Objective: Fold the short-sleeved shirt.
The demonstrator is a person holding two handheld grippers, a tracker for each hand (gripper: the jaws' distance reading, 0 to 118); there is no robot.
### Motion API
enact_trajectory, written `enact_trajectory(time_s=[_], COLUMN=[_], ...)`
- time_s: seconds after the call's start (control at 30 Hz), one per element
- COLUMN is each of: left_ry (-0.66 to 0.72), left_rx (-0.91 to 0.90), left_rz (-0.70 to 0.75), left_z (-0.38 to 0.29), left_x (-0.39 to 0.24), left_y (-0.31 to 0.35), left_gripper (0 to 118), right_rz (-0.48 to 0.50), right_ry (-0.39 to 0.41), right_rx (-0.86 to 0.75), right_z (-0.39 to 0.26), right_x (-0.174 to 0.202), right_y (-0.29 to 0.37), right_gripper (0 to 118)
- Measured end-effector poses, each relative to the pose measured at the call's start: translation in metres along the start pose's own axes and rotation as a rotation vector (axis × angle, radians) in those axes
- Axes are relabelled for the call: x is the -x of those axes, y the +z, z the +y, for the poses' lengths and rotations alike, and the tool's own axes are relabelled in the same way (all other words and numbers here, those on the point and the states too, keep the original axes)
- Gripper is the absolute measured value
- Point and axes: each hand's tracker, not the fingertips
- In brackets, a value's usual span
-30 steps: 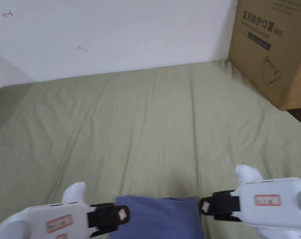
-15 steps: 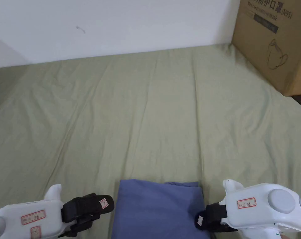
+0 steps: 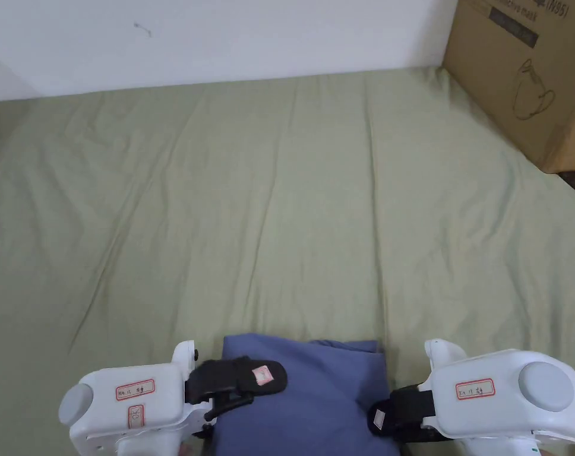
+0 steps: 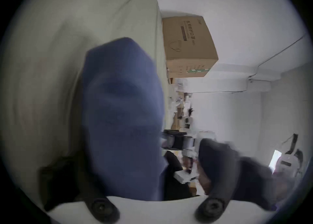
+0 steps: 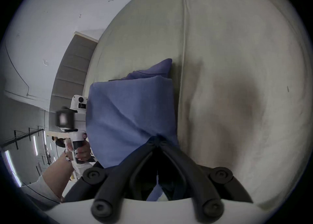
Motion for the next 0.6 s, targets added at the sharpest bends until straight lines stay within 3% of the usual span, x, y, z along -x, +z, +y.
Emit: enact_trajectory(time_s=[0.07, 0.1, 0.13, 0.23, 0.37, 0.5, 0.6], left_ry=[-0.078, -0.095, -0.046, -0.170, -0.232, -0.262, -0.297], left_rx=[0.007, 0.016, -0.014, -0.019, -0.081, -0.180, -0.229], left_rz=[0.290, 0.349, 0.227, 0.306, 0.288, 0.396, 0.589], left_z=[-0.008, -0.012, -0.012, -0.019, -0.020, -0.009, -0.006], left_x=[-0.011, -0.012, -0.016, -0.047, -0.082, -0.106, -0.125], left_y=[-0.013, -0.017, -0.011, -0.007, 0.036, 0.123, 0.185], left_gripper=[22, 22, 22, 22, 22, 22, 22], right_rz=[0.008, 0.028, 0.026, 0.032, 0.065, 0.071, 0.076], right_ry=[-0.016, -0.028, -0.033, -0.029, 0.009, 0.081, 0.110], right_rx=[-0.003, -0.004, -0.004, -0.016, -0.064, -0.119, -0.155], right_z=[0.000, -0.001, -0.001, 0.000, 0.001, 0.004, 0.001], right_x=[-0.001, -0.002, -0.001, 0.007, 0.025, 0.047, 0.068], right_y=[0.000, 0.001, 0.001, 0.010, 0.036, 0.068, 0.086], right_gripper=[0, 0, 0, 0, 0, 0, 0])
